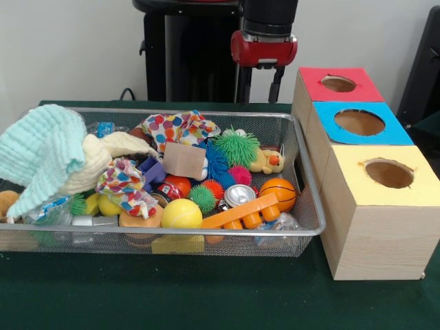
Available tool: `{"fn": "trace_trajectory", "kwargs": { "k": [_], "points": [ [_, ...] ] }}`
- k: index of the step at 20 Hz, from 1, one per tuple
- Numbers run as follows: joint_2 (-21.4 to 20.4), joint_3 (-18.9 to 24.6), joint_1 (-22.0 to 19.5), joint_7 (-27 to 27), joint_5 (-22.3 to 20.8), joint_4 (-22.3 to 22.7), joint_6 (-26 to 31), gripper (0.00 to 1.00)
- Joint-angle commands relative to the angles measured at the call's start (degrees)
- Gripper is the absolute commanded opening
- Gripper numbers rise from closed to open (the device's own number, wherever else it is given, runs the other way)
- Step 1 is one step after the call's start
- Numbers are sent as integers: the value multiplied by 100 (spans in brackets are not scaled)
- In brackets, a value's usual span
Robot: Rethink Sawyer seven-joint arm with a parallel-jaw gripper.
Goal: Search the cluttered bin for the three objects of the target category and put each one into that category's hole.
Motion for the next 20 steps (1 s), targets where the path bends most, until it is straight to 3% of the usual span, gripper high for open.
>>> {"fn": "trace_trajectory", "kwargs": {
  "k": [1,6,20],
  "points": [
    [541,327,112,560,181,-949,658,100],
    [923,147,259,672,70,-1151,320,100],
    [1309,145,266,784,10,-1225,-162,100]
  ]
}}
